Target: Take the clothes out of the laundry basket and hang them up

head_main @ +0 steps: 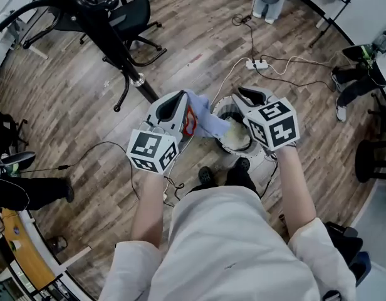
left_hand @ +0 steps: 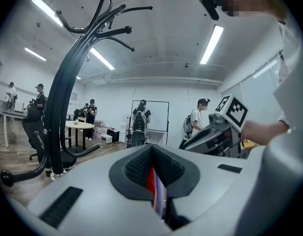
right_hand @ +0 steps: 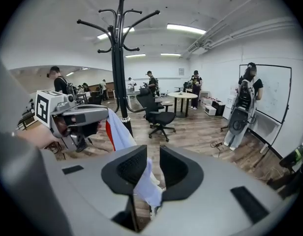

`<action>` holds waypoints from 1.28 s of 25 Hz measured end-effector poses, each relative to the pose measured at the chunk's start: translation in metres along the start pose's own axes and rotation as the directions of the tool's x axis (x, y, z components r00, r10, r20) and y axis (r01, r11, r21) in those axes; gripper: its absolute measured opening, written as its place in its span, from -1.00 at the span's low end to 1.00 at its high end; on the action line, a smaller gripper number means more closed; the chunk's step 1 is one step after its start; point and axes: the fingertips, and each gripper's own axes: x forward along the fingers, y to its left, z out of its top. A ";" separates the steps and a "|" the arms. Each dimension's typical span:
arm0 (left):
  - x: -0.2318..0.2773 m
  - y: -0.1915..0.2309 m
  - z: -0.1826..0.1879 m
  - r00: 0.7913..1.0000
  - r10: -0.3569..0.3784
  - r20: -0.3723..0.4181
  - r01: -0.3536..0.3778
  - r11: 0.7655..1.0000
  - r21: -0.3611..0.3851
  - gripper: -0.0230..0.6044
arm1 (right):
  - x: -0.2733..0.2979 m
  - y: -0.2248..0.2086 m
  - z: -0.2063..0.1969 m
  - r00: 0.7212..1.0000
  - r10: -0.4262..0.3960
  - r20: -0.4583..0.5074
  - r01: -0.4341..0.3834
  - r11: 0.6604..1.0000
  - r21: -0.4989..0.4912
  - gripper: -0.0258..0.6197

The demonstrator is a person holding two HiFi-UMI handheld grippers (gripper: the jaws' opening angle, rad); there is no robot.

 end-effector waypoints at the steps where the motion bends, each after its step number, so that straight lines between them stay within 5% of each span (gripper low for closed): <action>1: -0.001 0.000 0.001 1.000 0.004 -0.003 -0.004 1.000 0.016 -0.86 | 0.004 0.008 0.005 1.000 0.028 0.008 -0.028 0.999 -0.017 -0.63; 10: -0.018 -0.005 0.019 1.000 0.009 0.018 -0.011 0.996 0.084 -0.86 | 0.023 0.087 0.045 0.958 0.279 0.070 -0.254 0.935 -0.246 -0.40; 19: -0.020 -0.014 0.034 0.999 0.039 0.024 -0.042 0.992 0.123 -0.86 | 0.038 0.112 0.065 0.908 0.418 0.042 -0.374 0.850 -0.370 -0.41; 25: -0.021 -0.013 0.042 0.993 0.107 0.040 -0.111 0.987 0.118 -0.86 | 0.037 0.122 0.071 0.855 0.518 0.023 -0.459 0.776 -0.433 -0.63; 32: -0.020 -0.012 0.036 0.978 0.204 0.043 -0.207 0.976 0.069 -0.85 | 0.033 0.114 0.070 0.831 0.557 -0.011 -0.491 0.723 -0.487 -0.84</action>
